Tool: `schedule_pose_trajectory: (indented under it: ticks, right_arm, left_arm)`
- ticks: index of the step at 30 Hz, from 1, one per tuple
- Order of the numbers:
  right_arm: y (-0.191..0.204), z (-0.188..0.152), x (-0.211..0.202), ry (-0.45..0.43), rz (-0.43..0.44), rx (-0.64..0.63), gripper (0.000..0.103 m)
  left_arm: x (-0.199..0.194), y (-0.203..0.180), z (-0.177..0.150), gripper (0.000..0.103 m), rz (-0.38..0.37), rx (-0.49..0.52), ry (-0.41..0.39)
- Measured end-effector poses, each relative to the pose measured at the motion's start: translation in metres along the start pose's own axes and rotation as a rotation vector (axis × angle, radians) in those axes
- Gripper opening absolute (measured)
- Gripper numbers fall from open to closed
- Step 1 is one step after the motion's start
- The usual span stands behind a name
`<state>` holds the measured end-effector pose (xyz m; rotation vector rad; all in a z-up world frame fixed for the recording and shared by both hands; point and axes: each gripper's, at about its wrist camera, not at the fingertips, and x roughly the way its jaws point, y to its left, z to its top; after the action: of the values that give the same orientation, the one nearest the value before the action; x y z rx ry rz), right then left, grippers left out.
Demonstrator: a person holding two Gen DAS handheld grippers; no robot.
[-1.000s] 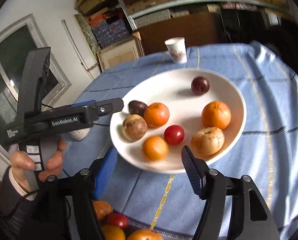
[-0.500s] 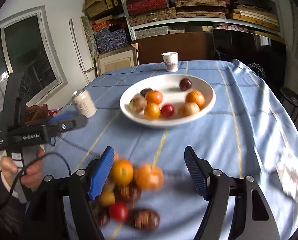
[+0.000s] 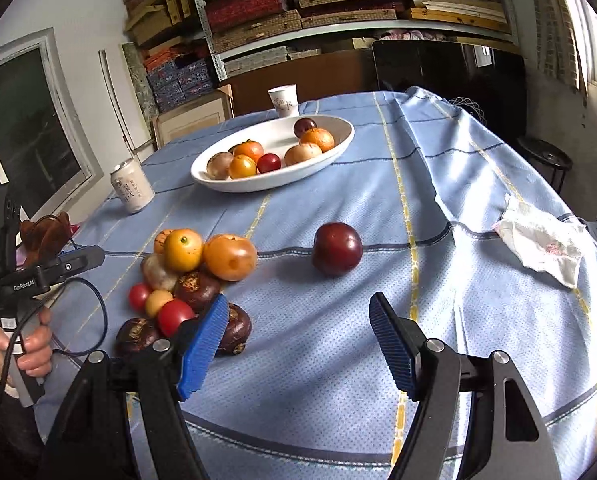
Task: Organize fruits
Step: 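Grasp the dark red plum lying apart on the cloth with the right gripper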
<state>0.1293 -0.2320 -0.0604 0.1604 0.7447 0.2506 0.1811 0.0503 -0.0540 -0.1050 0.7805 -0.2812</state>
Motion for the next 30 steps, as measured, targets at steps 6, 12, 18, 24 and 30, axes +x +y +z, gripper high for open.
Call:
schedule_pose_trajectory:
  ticks: [6, 12, 18, 24, 30]
  right_arm:
    - [-0.006, 0.002, 0.006, 0.03, -0.009, 0.046, 0.073]
    - [-0.008, 0.026, 0.027, 0.059, -0.048, 0.025, 0.074]
    - [-0.015, 0.046, 0.04, 0.033, -0.074, 0.061, 0.073]
    - [-0.024, 0.049, 0.054, 0.067, -0.07, 0.095, 0.073]
    - [-0.021, 0.05, 0.061, 0.095, -0.056, 0.082, 0.061]
  left_arm:
    - [0.004, -0.002, -0.002, 0.098, 0.027, 0.017, 0.026]
    - [0.007, 0.0, -0.002, 0.098, 0.028, 0.011, 0.04]
    - [0.008, 0.001, -0.002, 0.098, 0.03, 0.004, 0.044]
    - [0.009, 0.004, -0.002, 0.098, 0.033, -0.009, 0.054]
    - [0.011, 0.002, -0.002, 0.098, 0.033, -0.001, 0.06]
